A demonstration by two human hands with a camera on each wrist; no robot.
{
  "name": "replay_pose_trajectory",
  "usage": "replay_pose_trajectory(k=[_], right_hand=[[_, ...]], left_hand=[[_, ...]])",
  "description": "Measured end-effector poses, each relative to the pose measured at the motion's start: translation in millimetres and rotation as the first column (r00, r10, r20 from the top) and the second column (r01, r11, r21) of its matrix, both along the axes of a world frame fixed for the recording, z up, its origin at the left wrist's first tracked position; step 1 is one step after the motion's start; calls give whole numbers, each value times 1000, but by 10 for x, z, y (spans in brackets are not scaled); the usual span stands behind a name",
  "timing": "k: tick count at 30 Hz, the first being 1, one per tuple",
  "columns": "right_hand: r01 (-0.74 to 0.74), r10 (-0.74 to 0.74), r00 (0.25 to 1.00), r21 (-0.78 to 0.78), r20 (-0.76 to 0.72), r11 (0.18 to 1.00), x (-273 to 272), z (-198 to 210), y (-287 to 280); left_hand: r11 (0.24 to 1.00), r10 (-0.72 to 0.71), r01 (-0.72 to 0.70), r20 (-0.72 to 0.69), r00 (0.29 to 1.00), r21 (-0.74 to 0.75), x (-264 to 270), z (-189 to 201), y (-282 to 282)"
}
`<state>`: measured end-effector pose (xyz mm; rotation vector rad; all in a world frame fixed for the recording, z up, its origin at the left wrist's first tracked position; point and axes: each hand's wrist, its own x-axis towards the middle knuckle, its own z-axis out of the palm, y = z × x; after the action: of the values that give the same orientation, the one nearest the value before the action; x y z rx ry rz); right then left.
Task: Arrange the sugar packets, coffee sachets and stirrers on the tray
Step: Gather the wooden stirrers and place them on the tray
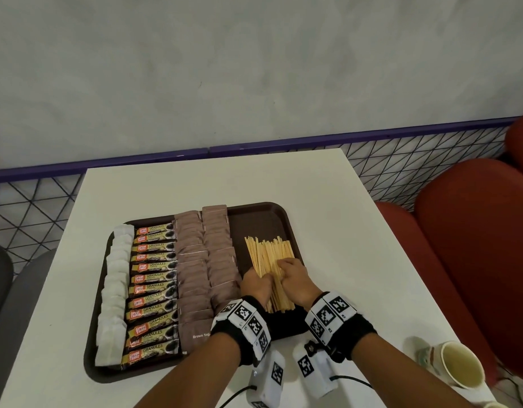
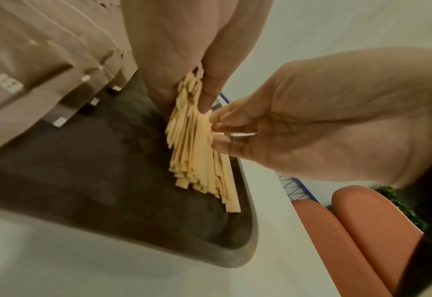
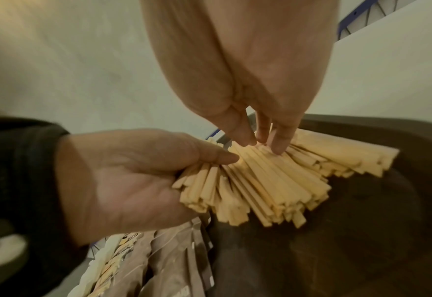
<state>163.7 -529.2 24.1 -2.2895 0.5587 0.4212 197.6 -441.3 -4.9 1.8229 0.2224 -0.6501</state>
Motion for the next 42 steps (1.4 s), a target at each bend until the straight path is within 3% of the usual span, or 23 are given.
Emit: replay_pose_trajectory(k=[9,18,21,30,36,40,42], right_hand=[[36,-40,998,74,46,997,5,5,65],[8,-11,997,41,80,999,-18,13,124],[5,-8,996,37,88,999,-13,6,142],[-64,60,995,47,84,997,-90,25,164],[-122,115,975,26,191,992,-138,81,199],[-244,237,958,24,162,969,-403,115,197],[-358,357,930,-2,89,934,-518,73,239]], left_hand=[[1000,-27,27,-32,999,10,7,134,36],[997,-74,75,-126,989,1,-15,187,-15],[994,-72,82,-127,989,76,-43,350,-2],[982,-164,172,-98,981,78,-64,337,99],[958,-281,269,126,951,101,248,531,406],[897,-431,383,240,870,222,601,618,543],[821,-552,460,266,790,337,764,624,518]])
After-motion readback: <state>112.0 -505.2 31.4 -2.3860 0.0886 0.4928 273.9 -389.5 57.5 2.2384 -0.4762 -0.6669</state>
